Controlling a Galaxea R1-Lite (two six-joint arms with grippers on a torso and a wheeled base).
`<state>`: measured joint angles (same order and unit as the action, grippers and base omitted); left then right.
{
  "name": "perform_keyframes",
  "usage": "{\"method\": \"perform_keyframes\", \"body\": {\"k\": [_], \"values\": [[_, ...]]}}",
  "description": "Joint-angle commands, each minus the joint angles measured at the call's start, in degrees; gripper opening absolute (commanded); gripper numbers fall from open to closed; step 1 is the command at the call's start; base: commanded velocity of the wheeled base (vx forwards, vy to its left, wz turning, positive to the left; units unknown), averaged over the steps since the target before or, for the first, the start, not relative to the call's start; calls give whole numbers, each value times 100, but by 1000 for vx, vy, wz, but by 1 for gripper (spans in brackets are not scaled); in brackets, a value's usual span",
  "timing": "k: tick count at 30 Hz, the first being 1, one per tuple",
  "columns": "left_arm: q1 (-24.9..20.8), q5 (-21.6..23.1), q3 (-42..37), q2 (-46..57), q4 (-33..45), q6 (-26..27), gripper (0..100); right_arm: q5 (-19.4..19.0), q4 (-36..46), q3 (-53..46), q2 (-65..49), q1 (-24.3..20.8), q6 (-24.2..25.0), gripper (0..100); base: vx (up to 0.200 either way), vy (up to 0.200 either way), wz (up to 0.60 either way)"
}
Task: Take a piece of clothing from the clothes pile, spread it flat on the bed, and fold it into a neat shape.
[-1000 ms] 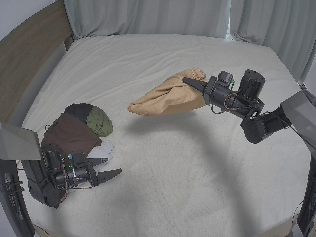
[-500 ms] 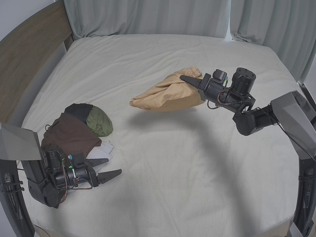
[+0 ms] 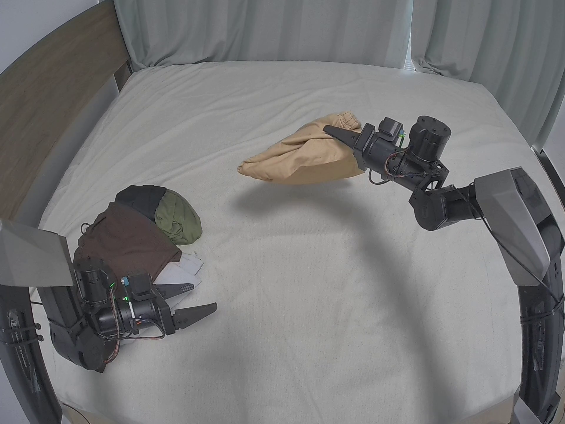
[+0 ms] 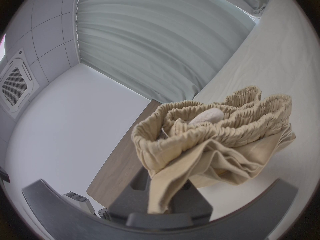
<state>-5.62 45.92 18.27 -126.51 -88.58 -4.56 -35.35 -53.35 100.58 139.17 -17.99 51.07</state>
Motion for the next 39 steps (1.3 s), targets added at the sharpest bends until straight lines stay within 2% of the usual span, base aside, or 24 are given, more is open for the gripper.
{"method": "perform_keyframes", "body": {"k": [1,7,11,19,27,36,37,39], "values": [[26,4,10,-5,-2,-1,100,28,0,58,497,42,9,0,0,0,0],[43,4,10,13,-2,-1,100,46,-317,-505,928,50,0,0,0,0,0],[43,48,10,22,-2,-1,100,46,-1178,-1700,902,6,-18,0,0,0,0],[35,48,10,22,-2,8,100,46,-2690,-3150,1060,-2,-18,0,0,0,0],[35,48,10,30,-2,8,100,46,-3200,-3326,1561,15,0,0,0,0,0],[26,48,27,13,-2,8,100,55,-3287,-3405,1622,-20,-9,0,0,0,0],[26,48,27,13,-2,8,100,55,-3287,-3405,1622,-20,-18,100,0,0,0],[26,48,27,13,-2,8,100,90,-3305,-3396,1613,-20,-27,100,0,0,0]]}}
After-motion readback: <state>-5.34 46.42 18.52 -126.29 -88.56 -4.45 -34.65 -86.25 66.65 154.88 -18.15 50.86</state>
